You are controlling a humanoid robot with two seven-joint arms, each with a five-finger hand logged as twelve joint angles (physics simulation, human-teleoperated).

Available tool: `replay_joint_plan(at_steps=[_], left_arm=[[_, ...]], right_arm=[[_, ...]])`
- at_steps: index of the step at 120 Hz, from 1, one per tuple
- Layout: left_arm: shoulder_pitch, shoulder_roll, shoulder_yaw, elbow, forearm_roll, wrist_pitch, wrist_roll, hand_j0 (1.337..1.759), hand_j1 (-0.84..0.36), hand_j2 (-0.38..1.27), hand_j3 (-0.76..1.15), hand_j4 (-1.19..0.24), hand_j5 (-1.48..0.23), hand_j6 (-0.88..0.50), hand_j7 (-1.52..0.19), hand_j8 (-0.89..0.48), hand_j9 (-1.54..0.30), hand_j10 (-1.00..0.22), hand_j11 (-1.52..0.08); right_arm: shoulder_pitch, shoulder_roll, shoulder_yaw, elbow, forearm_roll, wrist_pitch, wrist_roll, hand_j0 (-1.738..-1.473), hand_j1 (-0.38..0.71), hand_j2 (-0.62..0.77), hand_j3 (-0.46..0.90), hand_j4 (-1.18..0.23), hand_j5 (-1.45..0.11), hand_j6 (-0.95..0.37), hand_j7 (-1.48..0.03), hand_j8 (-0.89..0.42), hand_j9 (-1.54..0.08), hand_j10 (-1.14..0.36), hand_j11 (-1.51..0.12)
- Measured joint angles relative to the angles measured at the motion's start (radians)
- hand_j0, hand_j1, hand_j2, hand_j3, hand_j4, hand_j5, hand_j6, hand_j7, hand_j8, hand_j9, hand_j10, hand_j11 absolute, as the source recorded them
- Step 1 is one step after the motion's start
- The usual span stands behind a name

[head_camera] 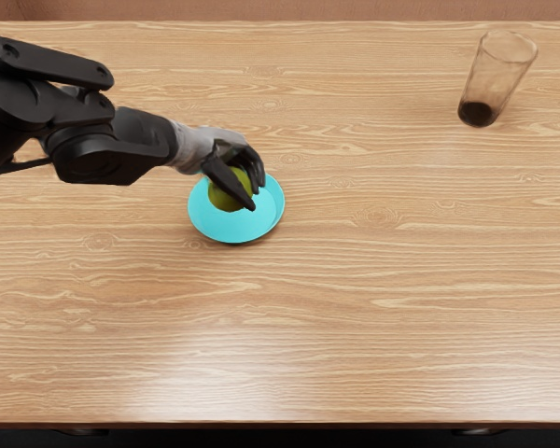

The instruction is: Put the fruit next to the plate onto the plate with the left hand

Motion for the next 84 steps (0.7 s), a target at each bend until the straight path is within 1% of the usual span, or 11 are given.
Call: replay_joint_plan(at_steps=[5, 15, 26, 31, 45, 47, 58, 71, 74, 78, 84], left_arm=[[0.005, -0.003, -0.007, 0.033, 0.001, 0.0, 0.014, 1.639, -0.36, 0.14, 0.01, -0.86, -1.12, -0.71, -1.13, -0.36, -1.16, -0.37, -1.18], [0.007, -0.004, -0.015, 0.076, 0.003, 0.001, 0.03, 1.637, -0.41, 0.14, 0.01, -0.86, -1.13, -0.76, -1.13, -0.38, -1.16, -0.36, -1.19], [0.014, -0.014, -0.019, 0.1, 0.003, 0.001, 0.038, 1.634, -0.4, 0.1, 0.01, -0.86, -1.15, -0.79, -1.15, -0.44, -1.17, -0.42, -1.2], [0.027, -0.022, -0.02, 0.112, 0.003, 0.002, 0.041, 1.633, -0.38, 0.1, 0.0, -0.85, -1.16, -0.8, -1.16, -0.48, -1.17, -0.41, -1.21], [0.044, -0.023, -0.022, 0.129, 0.001, 0.004, 0.043, 1.635, -0.34, 0.06, 0.0, -0.85, -1.14, -0.82, -1.14, -0.57, -1.16, -0.5, -1.19], [0.045, -0.022, -0.022, 0.131, -0.001, 0.005, 0.043, 1.637, -0.32, 0.06, 0.0, -0.81, -1.09, -0.78, -1.08, -0.55, -1.1, -0.49, -1.13], [0.056, -0.04, -0.025, 0.136, -0.004, 0.031, 0.041, 1.645, -0.08, 0.04, 0.0, -0.52, -0.7, -0.5, -0.7, -0.35, -0.71, -0.31, -0.73], [0.058, -0.035, -0.026, 0.136, -0.005, 0.043, 0.041, 1.65, 0.09, 0.02, 0.0, -0.31, -0.41, -0.3, -0.41, -0.21, -0.42, -0.19, -0.43], [0.054, 0.0, -0.025, 0.131, -0.005, 0.041, 0.041, 1.651, 0.12, 0.02, 0.0, -0.27, -0.37, -0.26, -0.37, -0.19, -0.37, -0.17, -0.38], [0.04, 0.101, -0.025, 0.104, -0.007, 0.016, 0.041, 1.652, 0.16, 0.02, 0.0, -0.23, -0.31, -0.22, -0.31, -0.16, -0.32, -0.14, -0.32], [0.033, 0.253, -0.01, 0.046, -0.007, -0.123, 0.042, 1.653, 0.2, 0.01, 0.0, -0.18, -0.25, -0.18, -0.24, -0.13, -0.25, -0.11, -0.26]], right_arm=[[0.0, 0.0, 0.0, 0.0, 0.0, 0.0, 0.0, -1.658, -0.34, 0.0, 0.0, -0.01, -0.01, -0.01, -0.01, -0.01, -0.01, -0.01, -0.01], [0.0, 0.0, 0.0, 0.0, 0.0, 0.0, 0.0, -1.658, -0.34, 0.0, 0.0, -0.01, -0.01, -0.01, -0.01, -0.01, -0.01, -0.01, -0.01], [0.0, 0.0, 0.0, 0.0, 0.0, 0.0, 0.0, -1.658, -0.34, 0.0, 0.0, -0.01, -0.01, -0.01, -0.01, -0.01, -0.01, -0.01, -0.01], [0.0, 0.0, 0.0, 0.0, 0.0, 0.0, 0.0, -1.658, -0.34, 0.0, 0.0, -0.01, -0.01, -0.01, -0.01, -0.01, -0.01, -0.01, -0.01], [0.0, 0.0, 0.0, 0.0, 0.0, 0.0, 0.0, -1.658, -0.34, 0.0, 0.0, -0.01, -0.01, -0.01, -0.01, -0.01, -0.01, -0.01, -0.01], [0.0, 0.0, 0.0, 0.0, 0.0, 0.0, 0.0, -1.658, -0.34, 0.0, 0.0, -0.01, -0.01, -0.01, -0.01, -0.01, -0.01, -0.01, -0.01], [0.0, 0.0, 0.0, 0.0, 0.0, 0.0, 0.0, -1.658, -0.34, 0.0, 0.0, -0.01, -0.01, -0.01, -0.01, -0.01, -0.01, -0.01, -0.01], [0.0, 0.0, 0.0, 0.0, 0.0, 0.0, 0.0, -1.658, -0.34, 0.0, 0.0, -0.01, -0.01, -0.01, -0.01, -0.01, -0.01, -0.01, -0.01], [0.0, 0.0, 0.0, 0.0, 0.0, 0.0, 0.0, -1.658, -0.34, 0.0, 0.0, -0.01, -0.01, -0.01, -0.01, -0.01, -0.01, -0.01, -0.01], [0.0, 0.0, 0.0, 0.0, 0.0, 0.0, 0.0, -1.658, -0.34, 0.0, 0.0, -0.01, -0.01, -0.01, -0.01, -0.01, -0.01, -0.01, -0.01], [0.0, 0.0, 0.0, 0.0, 0.0, 0.0, 0.0, -1.658, -0.34, 0.0, 0.0, -0.01, -0.01, -0.01, -0.01, -0.01, -0.01, -0.01, -0.01]])
